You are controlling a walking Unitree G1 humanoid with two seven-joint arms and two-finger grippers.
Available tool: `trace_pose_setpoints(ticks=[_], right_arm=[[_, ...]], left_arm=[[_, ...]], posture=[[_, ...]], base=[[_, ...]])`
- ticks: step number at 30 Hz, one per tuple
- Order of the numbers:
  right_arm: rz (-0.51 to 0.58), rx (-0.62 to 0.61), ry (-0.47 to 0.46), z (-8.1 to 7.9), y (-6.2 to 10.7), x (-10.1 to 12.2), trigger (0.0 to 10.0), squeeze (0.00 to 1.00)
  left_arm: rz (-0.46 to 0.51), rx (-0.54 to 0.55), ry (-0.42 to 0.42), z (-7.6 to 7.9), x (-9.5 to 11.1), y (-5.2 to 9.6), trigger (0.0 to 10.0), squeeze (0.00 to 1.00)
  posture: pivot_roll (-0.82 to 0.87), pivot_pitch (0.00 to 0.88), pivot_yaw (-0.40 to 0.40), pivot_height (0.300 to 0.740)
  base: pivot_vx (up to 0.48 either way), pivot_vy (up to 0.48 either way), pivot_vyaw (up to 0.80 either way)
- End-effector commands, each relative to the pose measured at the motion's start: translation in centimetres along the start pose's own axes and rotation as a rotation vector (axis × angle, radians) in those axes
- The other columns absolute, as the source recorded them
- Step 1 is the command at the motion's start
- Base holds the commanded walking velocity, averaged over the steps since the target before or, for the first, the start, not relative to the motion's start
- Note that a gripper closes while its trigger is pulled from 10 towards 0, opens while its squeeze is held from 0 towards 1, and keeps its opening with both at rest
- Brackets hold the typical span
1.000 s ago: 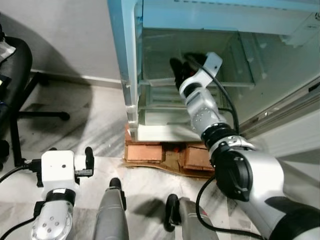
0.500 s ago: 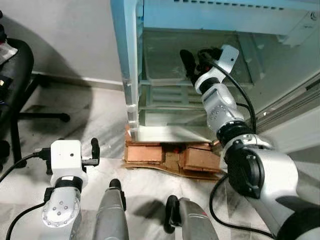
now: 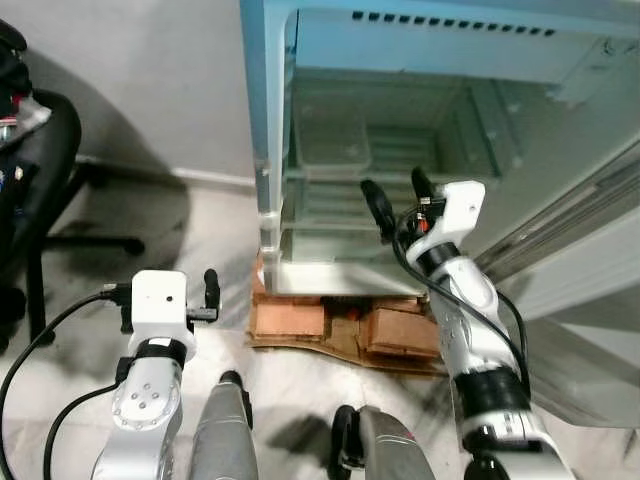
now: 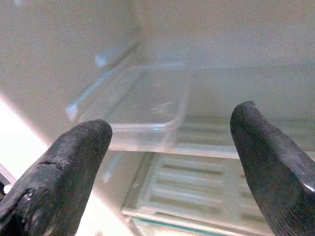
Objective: Restocking fridge
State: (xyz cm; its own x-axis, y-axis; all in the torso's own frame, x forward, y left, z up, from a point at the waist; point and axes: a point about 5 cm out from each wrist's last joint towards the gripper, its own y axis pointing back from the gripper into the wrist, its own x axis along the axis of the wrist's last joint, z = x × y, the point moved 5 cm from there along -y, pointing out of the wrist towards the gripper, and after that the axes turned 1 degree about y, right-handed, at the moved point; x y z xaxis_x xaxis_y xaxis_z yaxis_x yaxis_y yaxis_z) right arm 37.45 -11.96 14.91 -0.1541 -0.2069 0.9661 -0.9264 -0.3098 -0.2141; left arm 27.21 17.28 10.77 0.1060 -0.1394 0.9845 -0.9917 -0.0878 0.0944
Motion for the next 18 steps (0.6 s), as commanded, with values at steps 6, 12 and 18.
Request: trace_pose_setpoints(ticks=[6,12,18], right_arm=[[-0.048,-0.212,0.039,2.5,4.6,-0.6,10.0,0.0],[-0.081,-0.243,0.043,2.9,6.3,-1.0,10.0,0.0],[-0.112,-0.274,0.009,3.9,7.4,-1.5,10.0,0.0]], left_arm=[[0.027,-0.027,-0.022,0.3,-0.1,-1.3,10.0,0.0],[0.062,-0.037,0.002,0.7,0.7,-2.1,10.0,0.0],[0.052,-0.04,0.002,0.9,0.1,-2.1,10.0,0.0]], posture=[[0.15,0.09,-0.064,0.74],[0.11,0.072,-0.06,0.74],[0.1,0.062,-0.052,0.74]], base=[[0.0,0.0,0.0],[0.0,0.0,0.0],[-0.041,0.0,0.0]])
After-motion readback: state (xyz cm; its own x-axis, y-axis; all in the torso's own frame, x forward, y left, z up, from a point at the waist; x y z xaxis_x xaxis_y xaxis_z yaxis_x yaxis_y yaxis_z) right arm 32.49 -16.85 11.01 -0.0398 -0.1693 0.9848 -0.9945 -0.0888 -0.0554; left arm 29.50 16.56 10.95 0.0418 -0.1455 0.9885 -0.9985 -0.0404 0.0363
